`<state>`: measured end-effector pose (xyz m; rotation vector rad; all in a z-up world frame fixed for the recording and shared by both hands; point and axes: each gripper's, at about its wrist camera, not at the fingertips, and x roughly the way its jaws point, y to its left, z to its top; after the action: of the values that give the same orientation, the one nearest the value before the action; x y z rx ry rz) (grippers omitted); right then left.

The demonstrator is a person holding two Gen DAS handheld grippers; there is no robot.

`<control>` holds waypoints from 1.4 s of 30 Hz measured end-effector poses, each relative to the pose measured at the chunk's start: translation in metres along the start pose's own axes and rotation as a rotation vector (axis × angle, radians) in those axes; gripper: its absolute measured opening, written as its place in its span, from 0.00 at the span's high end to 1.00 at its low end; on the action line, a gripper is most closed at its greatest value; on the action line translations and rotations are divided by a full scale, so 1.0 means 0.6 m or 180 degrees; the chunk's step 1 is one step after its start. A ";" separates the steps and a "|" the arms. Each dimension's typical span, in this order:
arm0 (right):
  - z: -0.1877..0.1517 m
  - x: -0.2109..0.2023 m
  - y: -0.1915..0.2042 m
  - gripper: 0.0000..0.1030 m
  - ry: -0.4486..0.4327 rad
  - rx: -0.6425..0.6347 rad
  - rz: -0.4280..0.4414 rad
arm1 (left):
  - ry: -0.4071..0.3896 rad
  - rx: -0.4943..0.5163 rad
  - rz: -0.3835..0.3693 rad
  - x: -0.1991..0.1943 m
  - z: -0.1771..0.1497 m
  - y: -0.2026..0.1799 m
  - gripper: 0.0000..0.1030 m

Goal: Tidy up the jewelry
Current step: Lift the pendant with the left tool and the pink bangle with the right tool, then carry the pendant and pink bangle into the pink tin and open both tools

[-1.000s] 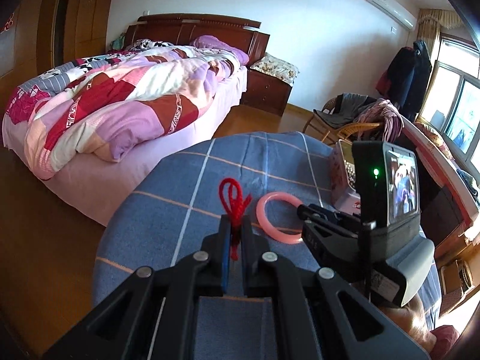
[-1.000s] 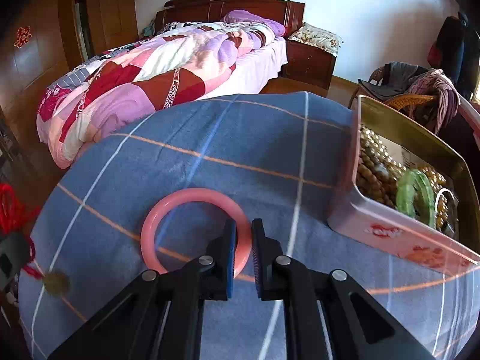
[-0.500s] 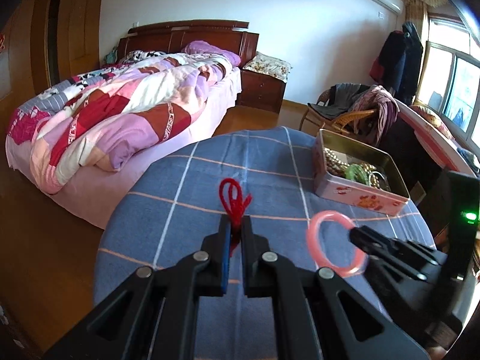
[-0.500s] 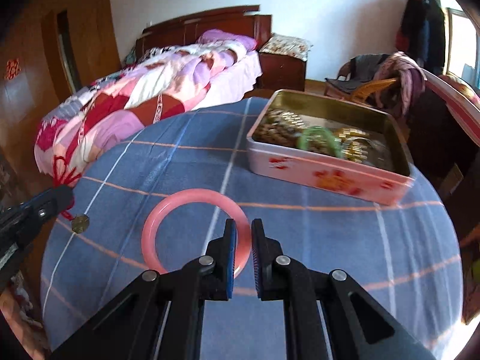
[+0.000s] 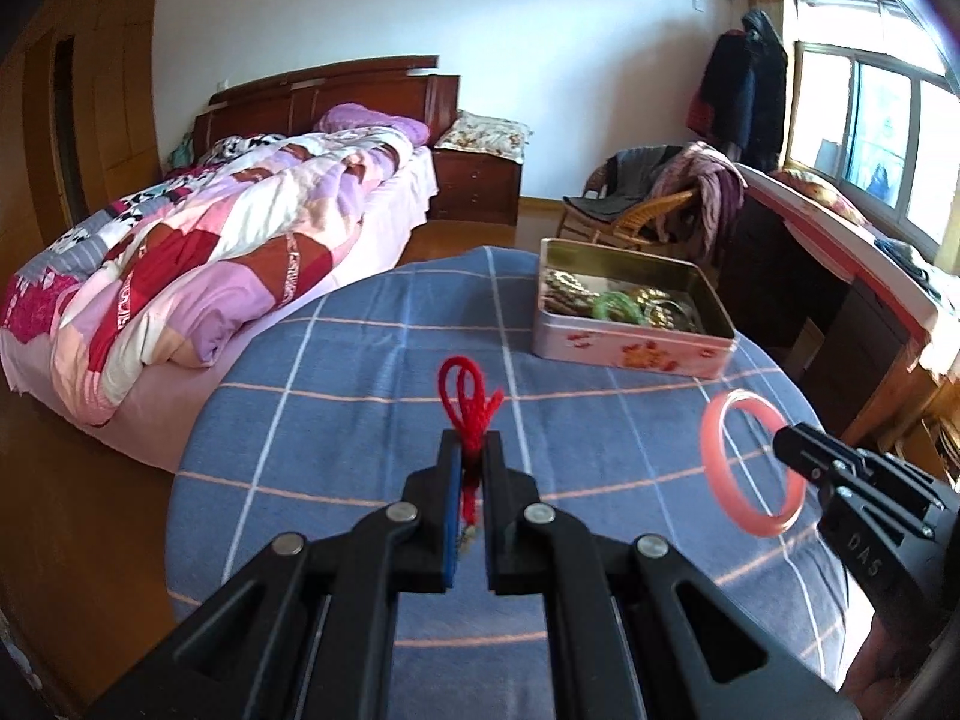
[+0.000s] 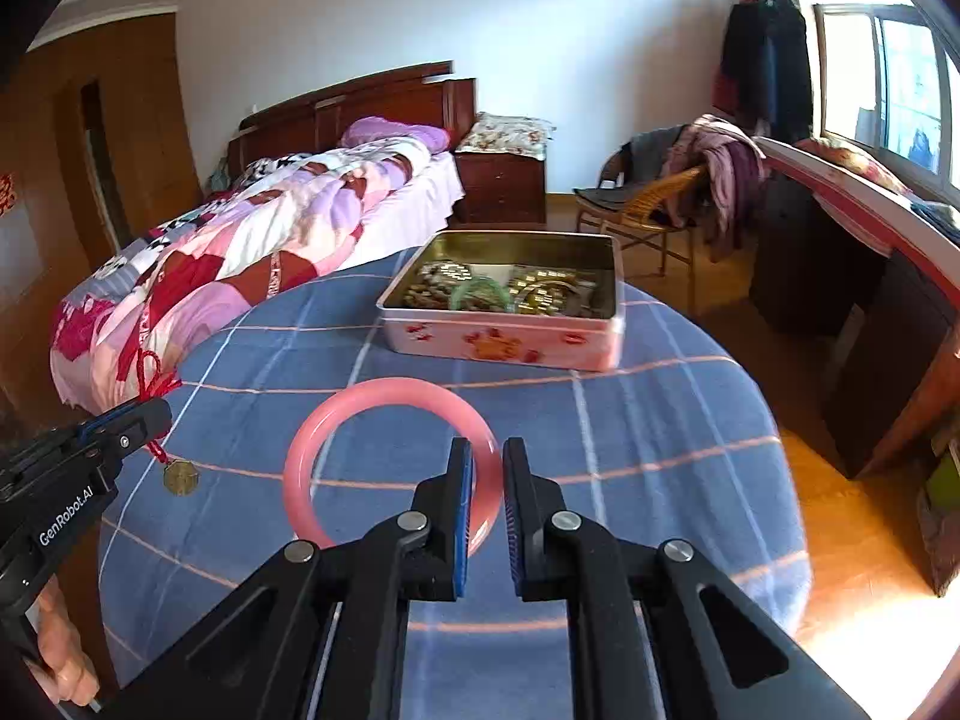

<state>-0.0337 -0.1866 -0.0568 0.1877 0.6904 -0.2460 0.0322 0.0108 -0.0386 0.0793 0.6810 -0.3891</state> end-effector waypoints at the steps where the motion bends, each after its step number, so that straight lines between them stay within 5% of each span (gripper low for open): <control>1: -0.002 -0.003 -0.007 0.91 0.0003 0.0022 -0.0019 | -0.0001 0.0023 -0.0008 -0.003 -0.002 -0.007 0.94; 11: -0.014 -0.029 -0.037 0.91 -0.0046 0.0150 -0.0124 | 0.0017 0.0189 -0.0149 -0.016 -0.010 -0.056 0.94; 23: -0.002 -0.038 -0.051 0.91 -0.0137 0.0186 -0.0225 | 0.0140 0.0038 -0.0831 -0.007 -0.014 -0.090 0.94; 42: 0.141 -0.006 -0.077 0.91 -0.0516 0.0202 -0.0328 | -0.0134 0.0218 -0.0878 0.040 0.122 -0.140 0.94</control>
<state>0.0018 -0.2514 0.0054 0.1907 0.5322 -0.3780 0.0617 -0.0893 0.0079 0.0417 0.6386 -0.6775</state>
